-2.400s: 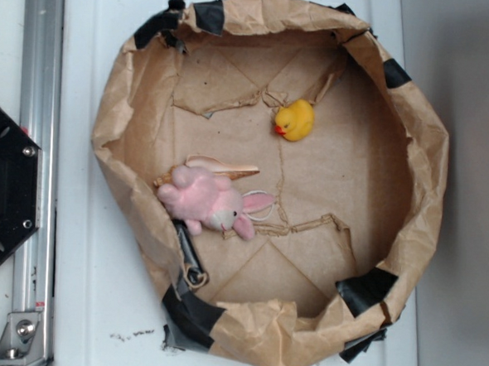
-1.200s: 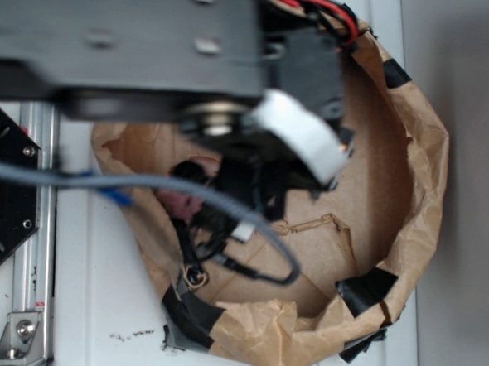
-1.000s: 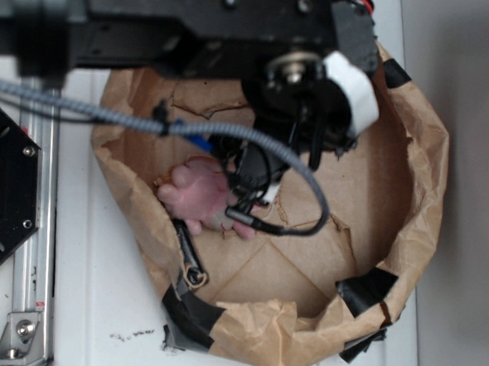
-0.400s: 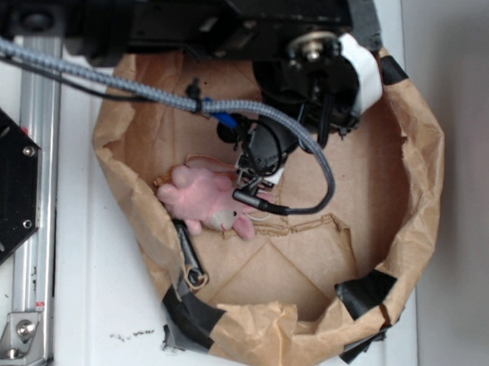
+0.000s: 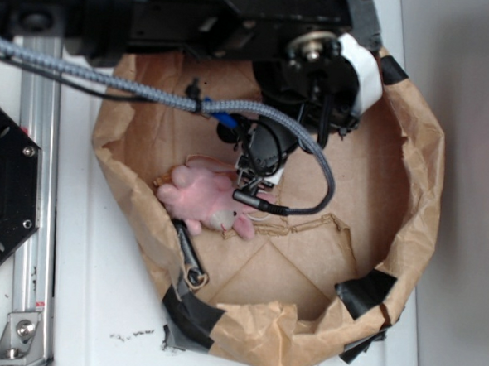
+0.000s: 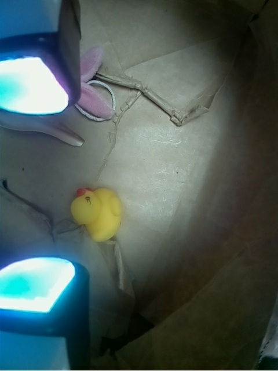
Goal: Grab the yellow duck.
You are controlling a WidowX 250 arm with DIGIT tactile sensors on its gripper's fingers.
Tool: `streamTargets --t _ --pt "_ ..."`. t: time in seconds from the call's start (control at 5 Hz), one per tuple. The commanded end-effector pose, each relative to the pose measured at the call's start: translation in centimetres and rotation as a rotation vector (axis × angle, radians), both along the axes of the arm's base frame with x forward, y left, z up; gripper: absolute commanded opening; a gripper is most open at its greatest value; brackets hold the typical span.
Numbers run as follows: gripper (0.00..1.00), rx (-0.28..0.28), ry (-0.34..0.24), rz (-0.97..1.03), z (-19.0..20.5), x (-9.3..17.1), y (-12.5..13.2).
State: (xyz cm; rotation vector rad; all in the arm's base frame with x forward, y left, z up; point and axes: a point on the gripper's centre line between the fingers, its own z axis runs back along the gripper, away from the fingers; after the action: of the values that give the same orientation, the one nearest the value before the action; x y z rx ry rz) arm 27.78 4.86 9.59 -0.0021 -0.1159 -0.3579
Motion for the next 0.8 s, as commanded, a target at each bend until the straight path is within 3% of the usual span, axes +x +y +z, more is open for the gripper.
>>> streamTargets --t 0.0,0.2,0.6 --pt "1.00 -0.065 -0.013 -0.056 -0.6 0.3 -1.7" --pt "1.00 -0.038 0.004 -0.060 -2.0 0.5 -1.7" --pt "1.00 -0.037 0.002 -0.088 -2.5 0.0 -2.3"
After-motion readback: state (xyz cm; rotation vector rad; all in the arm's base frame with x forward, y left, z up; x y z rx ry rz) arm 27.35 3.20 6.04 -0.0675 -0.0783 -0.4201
